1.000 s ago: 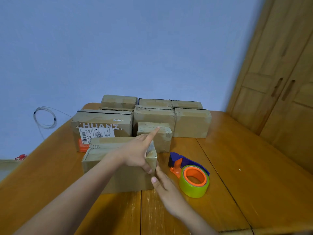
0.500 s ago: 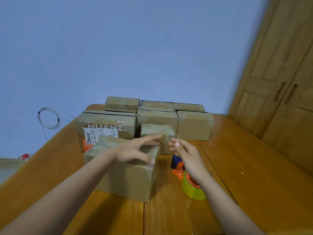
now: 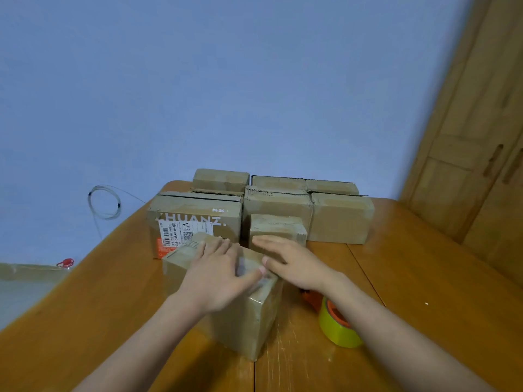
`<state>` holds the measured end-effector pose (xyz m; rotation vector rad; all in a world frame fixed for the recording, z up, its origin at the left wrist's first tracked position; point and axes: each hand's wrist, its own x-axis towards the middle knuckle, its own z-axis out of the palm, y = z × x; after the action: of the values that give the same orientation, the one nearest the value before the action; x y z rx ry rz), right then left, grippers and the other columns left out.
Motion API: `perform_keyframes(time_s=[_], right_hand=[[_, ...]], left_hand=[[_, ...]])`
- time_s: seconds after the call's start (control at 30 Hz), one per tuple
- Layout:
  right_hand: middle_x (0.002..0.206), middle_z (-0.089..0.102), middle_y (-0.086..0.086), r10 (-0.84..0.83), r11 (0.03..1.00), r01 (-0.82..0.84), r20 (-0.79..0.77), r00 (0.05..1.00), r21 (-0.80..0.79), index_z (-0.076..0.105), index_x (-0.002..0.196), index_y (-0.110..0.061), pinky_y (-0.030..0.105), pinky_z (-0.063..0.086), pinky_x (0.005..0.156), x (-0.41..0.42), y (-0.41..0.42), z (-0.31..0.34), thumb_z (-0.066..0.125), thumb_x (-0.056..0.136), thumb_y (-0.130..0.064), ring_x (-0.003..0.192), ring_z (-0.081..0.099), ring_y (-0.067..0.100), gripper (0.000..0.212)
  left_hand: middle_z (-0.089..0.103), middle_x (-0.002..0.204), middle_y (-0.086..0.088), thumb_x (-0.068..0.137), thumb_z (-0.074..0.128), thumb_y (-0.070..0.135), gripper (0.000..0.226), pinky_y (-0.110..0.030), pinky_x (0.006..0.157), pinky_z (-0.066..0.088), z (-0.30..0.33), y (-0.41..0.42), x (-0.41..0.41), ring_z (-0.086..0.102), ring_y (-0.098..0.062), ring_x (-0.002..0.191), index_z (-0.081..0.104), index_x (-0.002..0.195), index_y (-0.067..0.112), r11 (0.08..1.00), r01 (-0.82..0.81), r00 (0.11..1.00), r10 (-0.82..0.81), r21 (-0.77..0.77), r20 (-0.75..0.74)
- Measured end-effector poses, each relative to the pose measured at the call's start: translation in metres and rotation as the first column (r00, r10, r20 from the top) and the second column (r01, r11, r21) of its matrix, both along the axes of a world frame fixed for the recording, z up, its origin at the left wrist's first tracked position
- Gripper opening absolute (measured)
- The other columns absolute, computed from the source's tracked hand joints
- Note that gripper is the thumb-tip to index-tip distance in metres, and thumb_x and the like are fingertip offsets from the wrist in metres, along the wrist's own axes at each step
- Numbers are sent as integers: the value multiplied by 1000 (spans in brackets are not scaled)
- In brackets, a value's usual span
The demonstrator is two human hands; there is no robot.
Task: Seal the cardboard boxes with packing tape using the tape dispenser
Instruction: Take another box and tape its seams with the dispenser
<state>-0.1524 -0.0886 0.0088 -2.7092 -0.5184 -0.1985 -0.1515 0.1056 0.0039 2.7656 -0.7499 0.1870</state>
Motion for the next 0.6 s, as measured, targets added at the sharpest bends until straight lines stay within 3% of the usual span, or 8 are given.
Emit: perform_keyframes(time_s=[0.07,0.13,0.23,0.33,0.43,0.53,0.6], right_hand=[[155,26,-11,68,997,-71,-87,994,-34,31,149,-24,23,16,116,2,5,-6,36,102,-20,142,19,3,47],[157,19,-13,90,996,-90,-126,988,10,26,151,-25,20,12,116,1,4,-11,31,104,-19,143,14,-1,48],[157,11,-19,91,996,-92,-116,989,-3,21,151,-28,17,9,116,-8,-2,-12,28,105,-20,142,7,-5,48],[158,8,-16,66,997,-70,-111,992,-30,18,152,-24,14,10,113,-22,-6,-12,29,105,-24,143,8,-3,49],[159,13,-13,-34,996,29,-57,998,-80,20,153,-22,19,22,112,-39,-9,-11,32,102,-37,143,17,2,54],[147,30,-12,-96,982,100,32,995,-162,32,146,-20,23,41,94,-55,-11,-5,37,97,-49,126,40,8,57],[127,41,-10,-106,974,123,97,990,-190,43,134,-21,24,43,79,-62,-12,-2,35,93,-56,106,48,9,54]], left_hand=[[9,161,-6,54,-5,89,124,-40,119,-6,-8,-1,-2,2,-18,149,13,154,18,997,-36,999,38,75,-23],[4,162,-7,43,-13,97,137,-36,118,-7,-10,0,0,-1,-17,149,8,155,20,996,-2,1000,3,88,-18],[4,162,-4,40,-16,98,139,-27,116,-3,-8,5,5,0,-13,149,8,154,22,992,106,994,-103,68,-38],[7,161,3,47,3,101,132,-25,116,6,-4,6,13,4,-8,147,14,154,25,972,237,966,-234,13,-106],[14,160,9,53,33,97,121,-22,114,11,2,2,24,12,-3,145,23,152,28,932,356,914,-363,-69,-182],[21,158,14,60,59,79,103,-27,119,14,6,-7,33,16,3,143,33,148,32,884,429,838,-466,-185,-285],[30,154,15,65,69,66,89,-30,119,19,9,-11,37,23,4,141,44,143,32,838,466,760,-544,-285,-356]])
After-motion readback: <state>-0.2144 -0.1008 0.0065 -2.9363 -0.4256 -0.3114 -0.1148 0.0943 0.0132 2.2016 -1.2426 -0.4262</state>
